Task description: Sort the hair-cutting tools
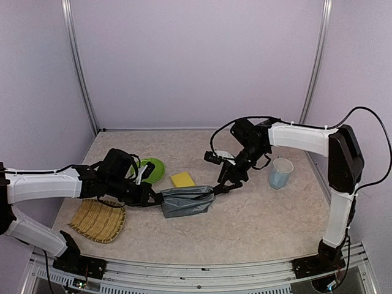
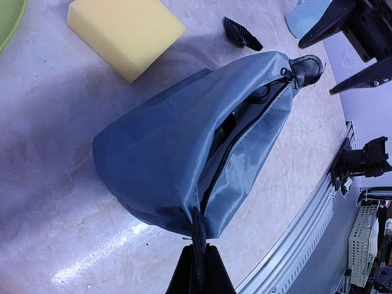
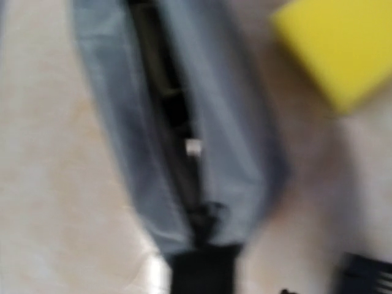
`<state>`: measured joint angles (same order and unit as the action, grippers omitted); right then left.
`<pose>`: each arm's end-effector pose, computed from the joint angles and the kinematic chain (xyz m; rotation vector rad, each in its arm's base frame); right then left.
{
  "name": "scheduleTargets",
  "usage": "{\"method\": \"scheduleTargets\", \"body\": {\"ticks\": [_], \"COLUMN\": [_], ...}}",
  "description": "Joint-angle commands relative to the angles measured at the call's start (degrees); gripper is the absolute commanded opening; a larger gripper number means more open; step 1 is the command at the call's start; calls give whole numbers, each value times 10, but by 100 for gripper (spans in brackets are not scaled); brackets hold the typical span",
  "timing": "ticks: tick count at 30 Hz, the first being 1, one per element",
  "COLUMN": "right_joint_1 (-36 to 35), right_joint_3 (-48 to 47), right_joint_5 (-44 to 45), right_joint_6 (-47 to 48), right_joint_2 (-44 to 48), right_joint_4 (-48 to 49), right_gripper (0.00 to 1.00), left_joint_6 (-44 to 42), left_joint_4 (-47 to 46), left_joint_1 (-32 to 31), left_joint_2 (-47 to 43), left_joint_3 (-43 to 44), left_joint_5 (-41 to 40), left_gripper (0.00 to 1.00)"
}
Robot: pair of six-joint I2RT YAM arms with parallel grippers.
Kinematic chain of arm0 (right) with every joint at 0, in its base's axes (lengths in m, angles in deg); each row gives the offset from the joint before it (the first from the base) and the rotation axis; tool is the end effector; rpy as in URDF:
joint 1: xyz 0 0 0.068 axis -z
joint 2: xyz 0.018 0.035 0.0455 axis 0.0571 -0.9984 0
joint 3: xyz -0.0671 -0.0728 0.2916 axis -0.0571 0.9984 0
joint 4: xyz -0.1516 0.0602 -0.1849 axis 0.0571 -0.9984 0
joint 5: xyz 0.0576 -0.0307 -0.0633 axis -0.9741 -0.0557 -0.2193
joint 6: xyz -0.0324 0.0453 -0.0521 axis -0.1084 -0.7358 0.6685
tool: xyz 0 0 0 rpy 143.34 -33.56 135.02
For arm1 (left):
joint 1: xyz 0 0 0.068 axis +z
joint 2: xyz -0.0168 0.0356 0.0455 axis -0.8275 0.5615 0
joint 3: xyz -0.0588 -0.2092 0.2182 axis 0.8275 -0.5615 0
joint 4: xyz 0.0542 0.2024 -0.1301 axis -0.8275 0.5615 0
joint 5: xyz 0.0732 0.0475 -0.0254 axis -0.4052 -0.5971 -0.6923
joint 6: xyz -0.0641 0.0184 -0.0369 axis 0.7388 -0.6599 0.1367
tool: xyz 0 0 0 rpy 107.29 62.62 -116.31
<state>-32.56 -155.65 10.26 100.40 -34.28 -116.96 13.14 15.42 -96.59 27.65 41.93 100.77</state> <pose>0.2997 0.2637 0.2441 -1.6870 2.1307 0.8969 0.1763 -0.1835 0.2266 0.3786 2.5614 -0.9984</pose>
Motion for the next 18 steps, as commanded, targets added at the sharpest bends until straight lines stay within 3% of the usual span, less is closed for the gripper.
{"method": "scheduleTargets", "body": {"ticks": [1, 6, 10, 13, 18], "right_joint_1": [4, 6, 13, 21, 32], "right_joint_3": [-2, -3, -20, -20, -11], "right_joint_5": [-123, -128, -120, -119, -105], "right_joint_6": [-12, -43, -65, -67, -73], "right_joint_2": [-27, -29, -51, -63, -58], "right_joint_4": [-56, -38, -36, -35, -28], "right_gripper": [58, 53, 28, 18, 16], "left_joint_6": [-12, -12, -13, -15, -17], "left_joint_4": [-3, -2, 0, 1, 5], "left_joint_1": [1, 1, 1, 1, 1], "left_joint_2": [8, 14, 22, 28, 39], "left_joint_3": [22, 29, 36, 41, 48], "left_joint_5": [-2, 1, 0, 0, 1], "left_gripper": [0, 0, 0, 0, 0]}}
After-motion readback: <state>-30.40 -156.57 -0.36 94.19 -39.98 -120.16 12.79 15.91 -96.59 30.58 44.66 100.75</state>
